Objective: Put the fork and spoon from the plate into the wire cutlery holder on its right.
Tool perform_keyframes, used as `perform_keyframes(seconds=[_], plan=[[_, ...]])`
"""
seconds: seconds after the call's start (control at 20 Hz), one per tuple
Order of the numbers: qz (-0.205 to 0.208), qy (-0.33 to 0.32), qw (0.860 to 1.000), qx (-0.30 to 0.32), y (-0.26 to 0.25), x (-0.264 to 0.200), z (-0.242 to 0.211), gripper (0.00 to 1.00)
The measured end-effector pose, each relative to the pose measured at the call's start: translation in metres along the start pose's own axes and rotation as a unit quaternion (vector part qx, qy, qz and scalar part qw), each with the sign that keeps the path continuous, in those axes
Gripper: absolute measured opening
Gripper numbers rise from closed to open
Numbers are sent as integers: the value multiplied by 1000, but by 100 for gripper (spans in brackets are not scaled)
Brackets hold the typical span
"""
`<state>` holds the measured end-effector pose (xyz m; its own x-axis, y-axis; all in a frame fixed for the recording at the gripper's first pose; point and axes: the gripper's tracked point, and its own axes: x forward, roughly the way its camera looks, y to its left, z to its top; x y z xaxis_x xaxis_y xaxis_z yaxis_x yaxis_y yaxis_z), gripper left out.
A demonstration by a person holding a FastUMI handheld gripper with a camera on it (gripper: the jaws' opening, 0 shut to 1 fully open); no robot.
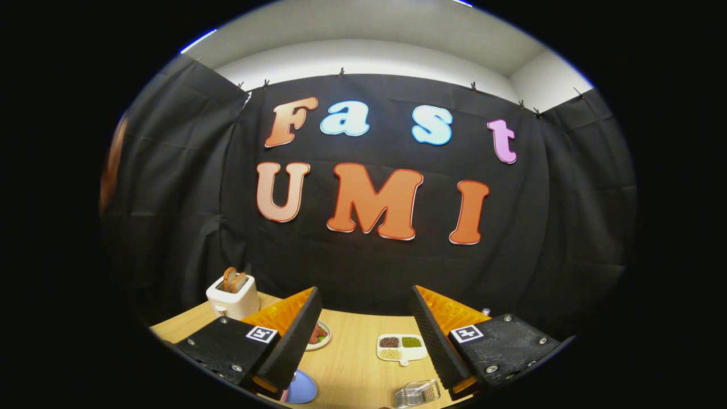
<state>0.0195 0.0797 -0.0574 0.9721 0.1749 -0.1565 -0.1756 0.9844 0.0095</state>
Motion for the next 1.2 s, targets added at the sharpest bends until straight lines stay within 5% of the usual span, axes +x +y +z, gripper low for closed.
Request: perform_keyframes(seconds=[0.2,0.5,0.7,0.95,1.2], plan=[[39,116,992,7,38,13,-65,94],[84,302,949,36,92,8,-162,92],[111,401,909,12,126,0,-220,89],[132,492,860,-16,156,-9,-286,72],[123,570,812,-29,166,-22,-331,61]])
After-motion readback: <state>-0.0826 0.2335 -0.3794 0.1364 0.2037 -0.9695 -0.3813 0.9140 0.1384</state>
